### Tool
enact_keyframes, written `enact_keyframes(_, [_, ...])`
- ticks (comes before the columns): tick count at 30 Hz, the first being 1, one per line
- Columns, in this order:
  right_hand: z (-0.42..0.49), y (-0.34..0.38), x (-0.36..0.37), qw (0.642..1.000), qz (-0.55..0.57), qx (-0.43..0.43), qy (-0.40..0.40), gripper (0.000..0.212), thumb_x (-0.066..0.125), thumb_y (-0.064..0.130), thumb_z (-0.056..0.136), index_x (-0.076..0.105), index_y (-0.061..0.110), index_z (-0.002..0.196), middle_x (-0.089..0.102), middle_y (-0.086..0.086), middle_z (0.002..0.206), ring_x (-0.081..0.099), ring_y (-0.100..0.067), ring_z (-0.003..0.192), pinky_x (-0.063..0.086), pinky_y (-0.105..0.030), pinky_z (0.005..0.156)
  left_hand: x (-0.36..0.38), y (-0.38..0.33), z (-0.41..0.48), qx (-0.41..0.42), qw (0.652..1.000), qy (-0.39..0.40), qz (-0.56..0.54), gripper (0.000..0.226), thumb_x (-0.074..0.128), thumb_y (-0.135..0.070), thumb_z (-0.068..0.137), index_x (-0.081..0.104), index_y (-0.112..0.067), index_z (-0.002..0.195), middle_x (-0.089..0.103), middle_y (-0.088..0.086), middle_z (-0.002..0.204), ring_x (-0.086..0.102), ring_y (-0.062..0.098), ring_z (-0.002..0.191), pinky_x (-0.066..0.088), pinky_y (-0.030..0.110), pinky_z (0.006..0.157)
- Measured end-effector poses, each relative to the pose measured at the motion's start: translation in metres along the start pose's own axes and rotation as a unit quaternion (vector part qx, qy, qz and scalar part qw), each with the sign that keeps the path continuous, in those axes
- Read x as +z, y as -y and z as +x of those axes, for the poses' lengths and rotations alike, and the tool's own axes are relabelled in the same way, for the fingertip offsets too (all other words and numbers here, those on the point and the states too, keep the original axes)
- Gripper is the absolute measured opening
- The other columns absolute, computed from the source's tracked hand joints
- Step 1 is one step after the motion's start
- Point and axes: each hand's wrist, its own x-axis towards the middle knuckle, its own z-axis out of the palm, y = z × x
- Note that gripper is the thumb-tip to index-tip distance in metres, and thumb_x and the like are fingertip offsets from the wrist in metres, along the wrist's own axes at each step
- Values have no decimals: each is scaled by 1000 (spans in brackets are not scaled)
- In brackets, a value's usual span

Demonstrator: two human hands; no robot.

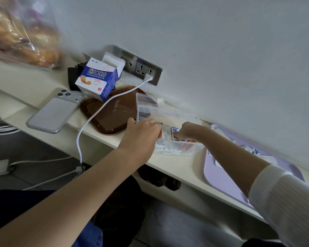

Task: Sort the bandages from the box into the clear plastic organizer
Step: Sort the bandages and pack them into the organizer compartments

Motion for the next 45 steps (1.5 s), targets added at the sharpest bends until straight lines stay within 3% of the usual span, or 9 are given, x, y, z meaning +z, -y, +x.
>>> enact_keyframes(4, [0, 1, 1, 1000, 7, 6, -2, 31, 41, 30, 99, 51, 4, 110, 43, -1, 69, 37, -11, 54, 28, -20, 47, 0, 0, 1, 2, 1000, 2, 2, 19, 53, -13, 92, 54, -28, 104, 56, -9, 109, 50, 13, 100, 30, 31, 84])
enact_keyframes(8, [4, -1, 2, 999, 37, 5, -9, 37, 42, 30, 98, 52, 0, 119, 55, -7, 91, 42, -10, 58, 31, -19, 50, 1, 0, 1, 4, 1000, 3, 3, 19, 52, -13, 93, 54, -27, 106, 56, -8, 109, 50, 13, 100, 31, 32, 85])
enact_keyframes(15, [12, -14, 4, 996, 44, -23, -76, 37, 40, 30, 97, 48, 8, 69, 66, -14, 95, 46, -17, 55, 43, -25, 60, 3, 0, 2, 5, 1000, -4, 4, 21, 51, -9, 93, 53, -28, 100, 55, -9, 105, 50, 14, 97, 27, 30, 79])
enact_keyframes(17, [5, -19, 4, 991, 33, -49, -120, 35, 37, 30, 98, 49, 9, 72, 66, -16, 101, 51, -25, 68, 46, -30, 72, 2, -1, 1, 4, 1000, -2, 7, 22, 49, -7, 92, 52, -28, 99, 54, -8, 104, 50, 14, 97, 27, 30, 79])
enact_keyframes(24, [-40, -47, 18, 909, 34, -178, -376, 24, 39, 22, 99, 56, 13, 114, 59, -4, 109, 52, -23, 102, 33, -25, 70, 6, -14, -1, 32, 997, -21, 71, 12, 42, -20, 96, 50, -25, 102, 52, -6, 103, 49, 17, 98, 27, 33, 77])
enact_keyframes(28, [-53, -88, 30, 878, 47, -197, -434, 22, 48, 16, 95, 55, 7, 114, 56, -9, 104, 54, -24, 96, 33, -25, 69, 16, -30, -2, 103, 986, -86, 95, 14, 66, -12, 76, 60, -17, 88, 57, 2, 83, 56, 24, 78, 39, 35, 69])
enact_keyframes(32, [-50, -143, 46, 906, 61, -140, -396, 23, 47, 14, 95, 52, 5, 115, 54, -12, 110, 53, -31, 100, 38, -32, 78, 31, -49, -5, 197, 973, -97, 69, 19, 68, -4, 72, 61, -14, 87, 58, 3, 84, 57, 24, 77, 48, 39, 67])
enact_keyframes(39, [-28, -214, 68, 981, 54, -62, -178, 56, 46, 33, 96, 24, 16, 144, 29, -9, 147, 27, -28, 135, 23, -37, 110, 77, -85, -8, 239, 970, 23, 37, 31, 77, -7, 57, 62, -19, 82, 58, -2, 77, 59, 17, 67, 49, 25, 59])
enact_keyframes(45, [-15, -226, 70, 987, 1, -113, -117, 68, 46, 51, 91, 20, 21, 147, 15, -1, 156, 18, -24, 142, 19, -39, 115, 108, -121, 5, 203, 967, 141, 67, 36, 39, -19, 95, 40, -19, 131, 42, 2, 131, 39, 23, 121, 32, 33, 96])
